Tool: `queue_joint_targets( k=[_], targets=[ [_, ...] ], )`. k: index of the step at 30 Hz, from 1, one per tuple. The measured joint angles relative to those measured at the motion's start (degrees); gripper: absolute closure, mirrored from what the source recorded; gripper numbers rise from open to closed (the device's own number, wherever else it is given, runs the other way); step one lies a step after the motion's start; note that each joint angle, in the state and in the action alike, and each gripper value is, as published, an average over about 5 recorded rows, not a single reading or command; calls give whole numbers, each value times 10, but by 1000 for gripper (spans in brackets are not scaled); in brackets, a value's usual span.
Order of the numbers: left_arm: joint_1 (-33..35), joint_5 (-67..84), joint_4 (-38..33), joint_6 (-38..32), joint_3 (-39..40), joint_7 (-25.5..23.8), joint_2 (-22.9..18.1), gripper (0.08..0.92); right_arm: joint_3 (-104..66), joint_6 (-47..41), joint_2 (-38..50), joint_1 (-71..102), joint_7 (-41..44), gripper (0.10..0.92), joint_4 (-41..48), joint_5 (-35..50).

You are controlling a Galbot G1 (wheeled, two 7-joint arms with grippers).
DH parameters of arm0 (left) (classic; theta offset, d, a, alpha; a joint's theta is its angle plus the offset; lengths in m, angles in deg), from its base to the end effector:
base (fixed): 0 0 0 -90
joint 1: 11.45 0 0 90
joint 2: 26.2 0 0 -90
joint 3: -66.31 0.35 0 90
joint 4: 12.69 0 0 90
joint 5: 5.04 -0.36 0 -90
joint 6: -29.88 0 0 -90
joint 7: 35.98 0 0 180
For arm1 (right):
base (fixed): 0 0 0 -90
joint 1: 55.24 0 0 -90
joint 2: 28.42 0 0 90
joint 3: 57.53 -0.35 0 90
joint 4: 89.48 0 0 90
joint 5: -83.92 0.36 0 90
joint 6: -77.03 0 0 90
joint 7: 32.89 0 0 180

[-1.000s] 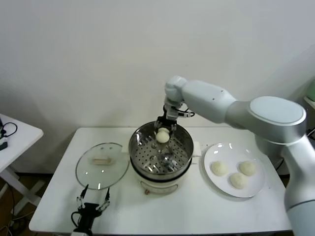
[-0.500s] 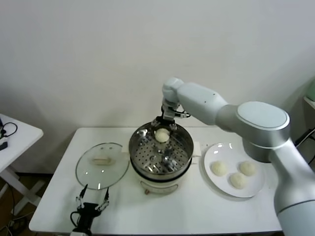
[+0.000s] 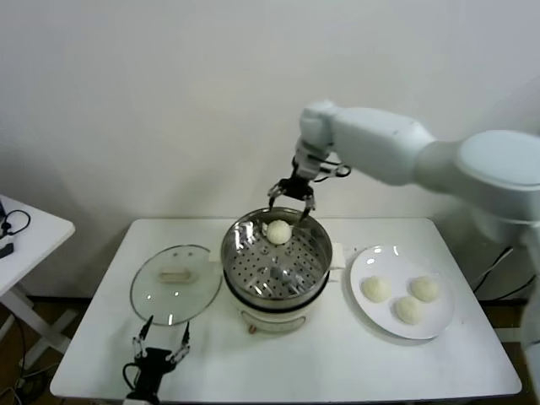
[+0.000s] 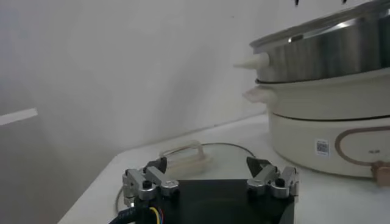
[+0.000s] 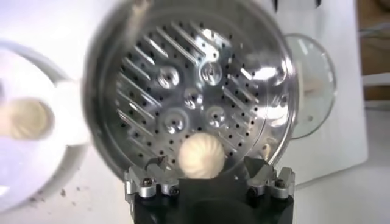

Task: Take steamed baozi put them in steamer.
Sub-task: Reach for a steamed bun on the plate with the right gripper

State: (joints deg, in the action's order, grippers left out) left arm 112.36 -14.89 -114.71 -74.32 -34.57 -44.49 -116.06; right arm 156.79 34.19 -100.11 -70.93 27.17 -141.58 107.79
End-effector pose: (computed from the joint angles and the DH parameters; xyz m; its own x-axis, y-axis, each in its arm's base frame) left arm 0.1344 0.0671 -0.4208 -0.9856 0.0163 0.1682 0.0573 0.9687 0.2417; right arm 0.6363 0.0433 0.0124 -0.0074 -0.2996 0.9541 -0.3004 -0.9093 -0.2878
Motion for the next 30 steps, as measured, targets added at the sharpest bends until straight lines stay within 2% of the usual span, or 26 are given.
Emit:
queue_joint_targets(
  k=[7, 20, 30],
  targets=[
    [0, -2, -2, -2, 5, 0, -3, 177, 77, -57, 103, -50, -36, 203, -70, 63],
    [0, -4, -10, 3, 7, 0, -13, 177, 92, -407, 279, -15, -111, 203, -173, 92],
    [-2, -9, -3, 3, 4, -1, -17, 177, 36, -562, 331, 82, -150, 203, -209, 84]
  ],
)
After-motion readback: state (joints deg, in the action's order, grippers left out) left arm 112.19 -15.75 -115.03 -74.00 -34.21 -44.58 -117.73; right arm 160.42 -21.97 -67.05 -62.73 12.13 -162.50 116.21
